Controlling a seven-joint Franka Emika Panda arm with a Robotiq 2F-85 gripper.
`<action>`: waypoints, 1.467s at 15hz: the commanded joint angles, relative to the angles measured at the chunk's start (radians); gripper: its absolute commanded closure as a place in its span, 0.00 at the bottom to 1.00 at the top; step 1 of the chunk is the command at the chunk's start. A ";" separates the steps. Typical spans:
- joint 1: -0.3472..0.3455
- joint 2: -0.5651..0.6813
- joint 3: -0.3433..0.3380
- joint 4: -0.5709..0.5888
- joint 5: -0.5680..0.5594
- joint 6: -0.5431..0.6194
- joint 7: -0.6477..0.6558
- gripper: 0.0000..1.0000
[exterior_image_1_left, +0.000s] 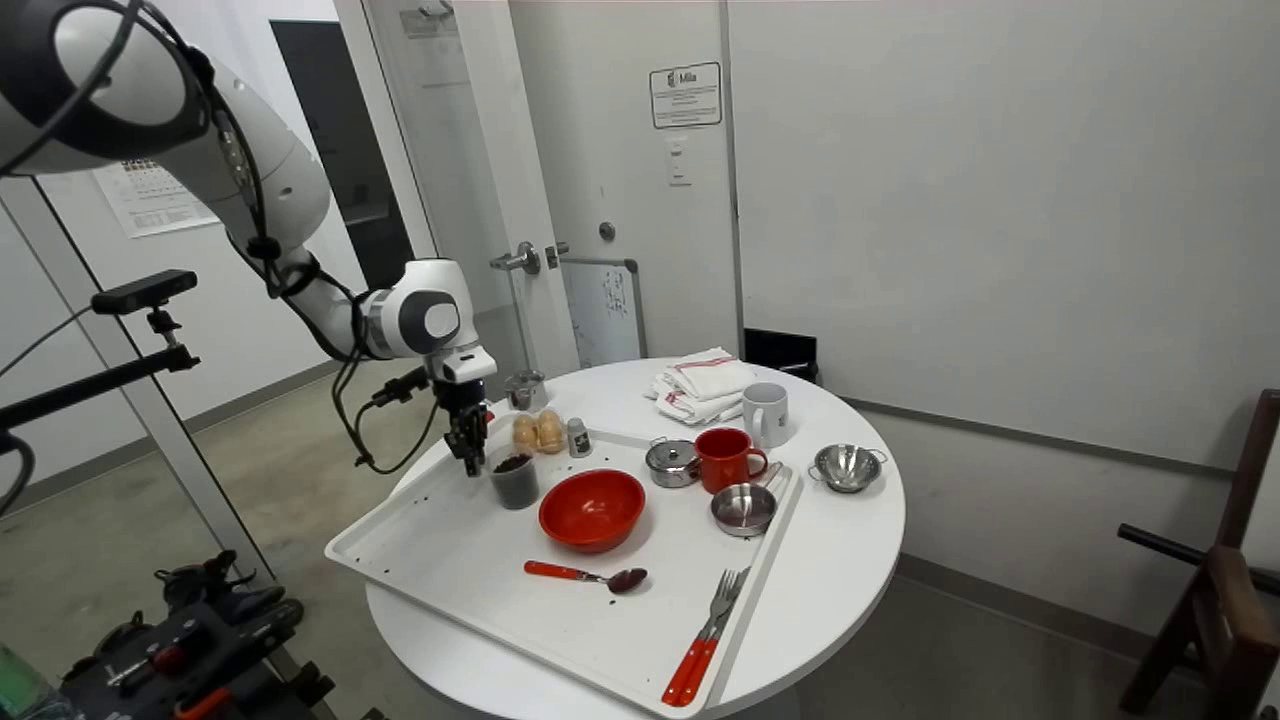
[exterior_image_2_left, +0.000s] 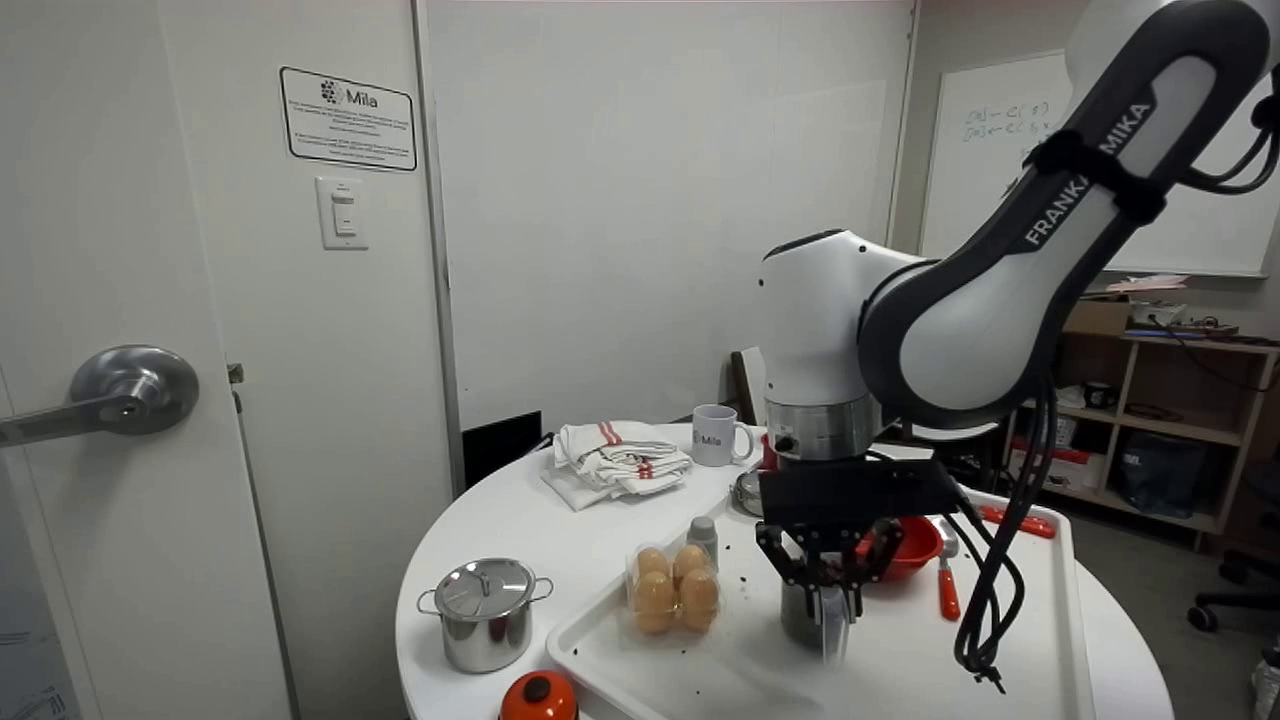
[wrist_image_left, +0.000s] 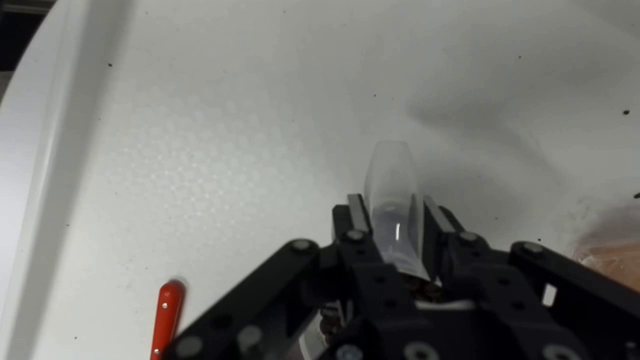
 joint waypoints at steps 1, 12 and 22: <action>0.007 -0.031 -0.006 -0.029 0.009 -0.007 -0.023 0.88; -0.131 -0.287 0.006 -0.221 0.052 0.019 -0.186 0.88; -0.185 -0.118 -0.006 0.127 0.145 -0.475 -0.311 0.88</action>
